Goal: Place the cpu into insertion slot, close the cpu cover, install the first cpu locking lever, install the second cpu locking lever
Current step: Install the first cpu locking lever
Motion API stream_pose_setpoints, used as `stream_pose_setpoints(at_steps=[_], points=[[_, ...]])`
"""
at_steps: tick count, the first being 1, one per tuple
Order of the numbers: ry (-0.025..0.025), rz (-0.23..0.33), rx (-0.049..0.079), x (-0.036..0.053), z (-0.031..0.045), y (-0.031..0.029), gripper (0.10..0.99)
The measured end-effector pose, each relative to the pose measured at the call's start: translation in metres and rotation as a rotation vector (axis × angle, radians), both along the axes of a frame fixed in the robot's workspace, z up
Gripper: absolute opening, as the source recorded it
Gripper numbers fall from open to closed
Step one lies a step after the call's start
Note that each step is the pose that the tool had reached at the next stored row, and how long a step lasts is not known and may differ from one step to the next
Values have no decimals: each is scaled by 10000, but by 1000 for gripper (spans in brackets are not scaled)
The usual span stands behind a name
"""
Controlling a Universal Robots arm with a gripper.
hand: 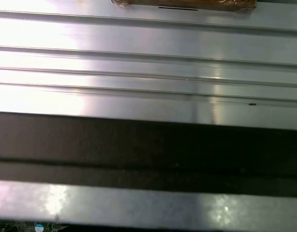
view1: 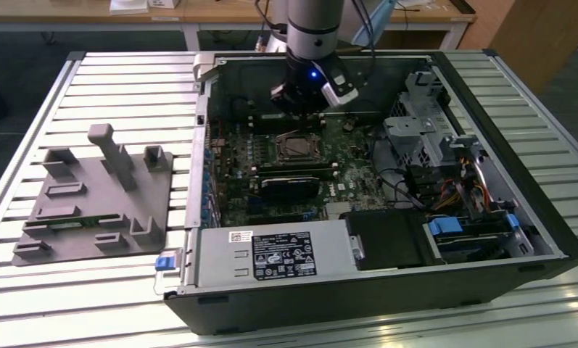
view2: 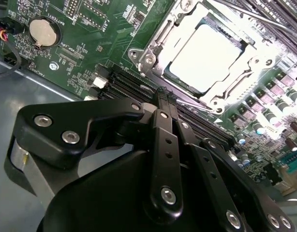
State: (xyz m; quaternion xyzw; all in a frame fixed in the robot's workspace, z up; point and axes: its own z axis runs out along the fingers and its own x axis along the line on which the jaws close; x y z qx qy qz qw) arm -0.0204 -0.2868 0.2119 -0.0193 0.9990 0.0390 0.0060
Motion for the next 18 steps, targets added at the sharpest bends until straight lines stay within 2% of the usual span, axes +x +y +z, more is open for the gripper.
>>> stream_pose_setpoints(at_steps=[9,18], points=[[0,1,-2,29,-83,0,106],[2,-2,-5,45,-116,0,106]])
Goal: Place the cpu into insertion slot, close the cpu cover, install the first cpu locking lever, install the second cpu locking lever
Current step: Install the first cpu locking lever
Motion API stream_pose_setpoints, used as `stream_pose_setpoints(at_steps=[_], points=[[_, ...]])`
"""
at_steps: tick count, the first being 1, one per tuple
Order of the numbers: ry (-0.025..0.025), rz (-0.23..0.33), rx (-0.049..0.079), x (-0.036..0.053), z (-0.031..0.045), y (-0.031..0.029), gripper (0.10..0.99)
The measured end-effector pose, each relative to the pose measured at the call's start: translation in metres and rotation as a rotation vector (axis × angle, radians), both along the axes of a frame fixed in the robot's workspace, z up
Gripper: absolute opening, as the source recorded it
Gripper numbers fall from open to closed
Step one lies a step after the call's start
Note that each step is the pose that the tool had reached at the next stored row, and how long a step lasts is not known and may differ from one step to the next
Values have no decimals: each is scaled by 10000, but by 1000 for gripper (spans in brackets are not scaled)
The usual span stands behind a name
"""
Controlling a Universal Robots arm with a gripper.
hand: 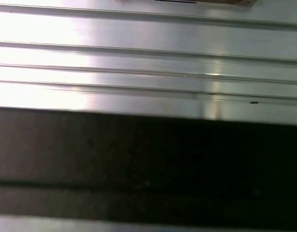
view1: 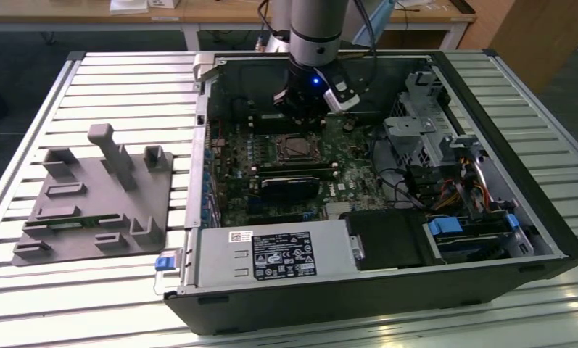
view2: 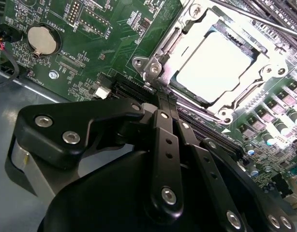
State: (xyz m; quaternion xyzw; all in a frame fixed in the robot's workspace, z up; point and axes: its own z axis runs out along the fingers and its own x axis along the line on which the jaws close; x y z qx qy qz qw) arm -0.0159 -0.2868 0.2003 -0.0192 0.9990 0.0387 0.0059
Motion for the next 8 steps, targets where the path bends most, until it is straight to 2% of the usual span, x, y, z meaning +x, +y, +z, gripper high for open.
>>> stream_pose_setpoints(at_steps=[8], points=[[-2,3,4,1,21,1,106]])
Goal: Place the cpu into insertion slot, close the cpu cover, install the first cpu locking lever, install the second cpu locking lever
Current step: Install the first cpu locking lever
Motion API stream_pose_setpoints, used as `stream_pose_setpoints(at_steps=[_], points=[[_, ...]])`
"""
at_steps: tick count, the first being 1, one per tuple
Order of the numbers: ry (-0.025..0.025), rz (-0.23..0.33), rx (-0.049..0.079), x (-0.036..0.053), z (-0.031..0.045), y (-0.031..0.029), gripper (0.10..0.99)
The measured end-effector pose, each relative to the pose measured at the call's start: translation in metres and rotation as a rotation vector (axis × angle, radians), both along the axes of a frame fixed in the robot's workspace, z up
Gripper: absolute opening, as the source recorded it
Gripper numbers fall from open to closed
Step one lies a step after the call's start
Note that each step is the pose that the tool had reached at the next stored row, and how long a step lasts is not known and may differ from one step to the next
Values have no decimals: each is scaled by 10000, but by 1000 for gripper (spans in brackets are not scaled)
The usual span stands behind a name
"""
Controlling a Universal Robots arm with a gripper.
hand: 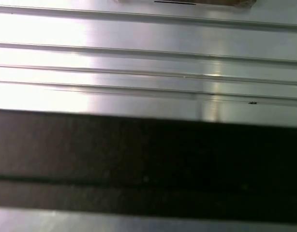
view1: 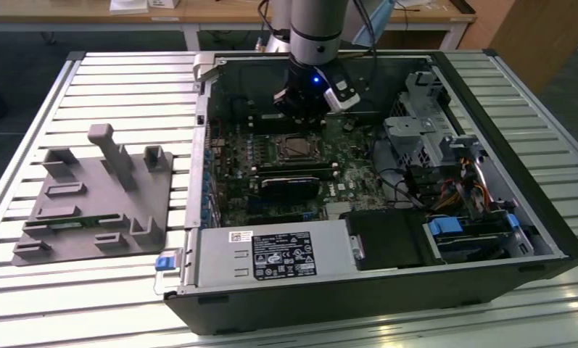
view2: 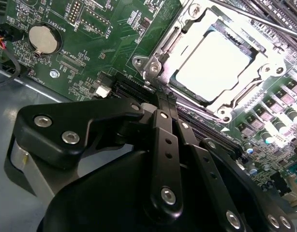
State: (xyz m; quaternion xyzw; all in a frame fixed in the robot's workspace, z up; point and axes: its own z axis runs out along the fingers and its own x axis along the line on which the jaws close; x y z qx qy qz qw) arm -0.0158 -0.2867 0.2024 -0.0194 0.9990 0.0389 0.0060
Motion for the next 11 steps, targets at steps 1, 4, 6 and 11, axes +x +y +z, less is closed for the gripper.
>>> stream_pose_setpoints(at_steps=[1,4,6,11], points=[[-1,1,-9,0,-1,0,106],[1,0,-48,2,-14,0,106],[3,-1,-64,3,-25,-1,106],[4,0,-93,4,-39,-1,106]])
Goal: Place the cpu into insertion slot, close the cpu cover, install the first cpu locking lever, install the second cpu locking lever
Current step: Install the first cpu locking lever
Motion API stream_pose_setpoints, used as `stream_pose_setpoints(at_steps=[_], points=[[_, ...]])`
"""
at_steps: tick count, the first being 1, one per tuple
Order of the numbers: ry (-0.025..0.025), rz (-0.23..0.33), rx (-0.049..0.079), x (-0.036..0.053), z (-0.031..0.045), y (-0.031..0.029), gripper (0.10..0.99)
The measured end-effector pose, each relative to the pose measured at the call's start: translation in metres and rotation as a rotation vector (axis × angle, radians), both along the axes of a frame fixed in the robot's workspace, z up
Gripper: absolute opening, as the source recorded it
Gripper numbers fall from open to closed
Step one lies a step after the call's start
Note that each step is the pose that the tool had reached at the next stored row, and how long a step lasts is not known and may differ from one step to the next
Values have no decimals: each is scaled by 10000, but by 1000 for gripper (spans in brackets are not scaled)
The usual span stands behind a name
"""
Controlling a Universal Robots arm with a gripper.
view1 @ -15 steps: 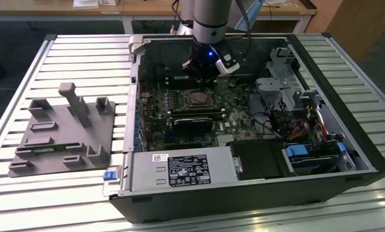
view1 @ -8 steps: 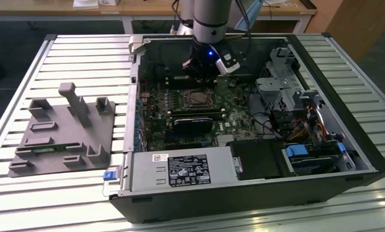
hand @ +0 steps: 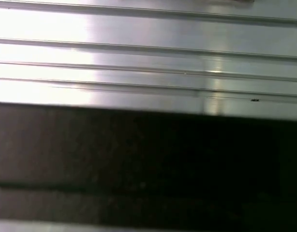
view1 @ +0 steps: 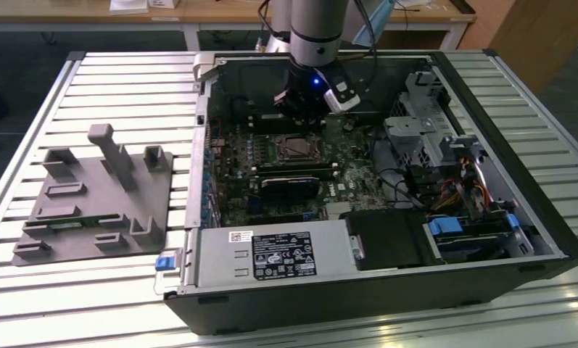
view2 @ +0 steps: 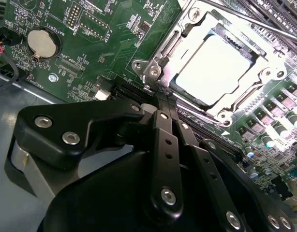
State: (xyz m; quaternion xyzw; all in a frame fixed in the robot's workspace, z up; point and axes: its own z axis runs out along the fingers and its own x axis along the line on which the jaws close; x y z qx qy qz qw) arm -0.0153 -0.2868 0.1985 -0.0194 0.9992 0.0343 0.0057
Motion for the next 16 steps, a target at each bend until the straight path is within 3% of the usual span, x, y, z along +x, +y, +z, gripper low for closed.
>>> stream_pose_setpoints(at_steps=[7,16], points=[[-5,0,9,1,30,1,106],[3,-1,-119,5,7,-1,106]])
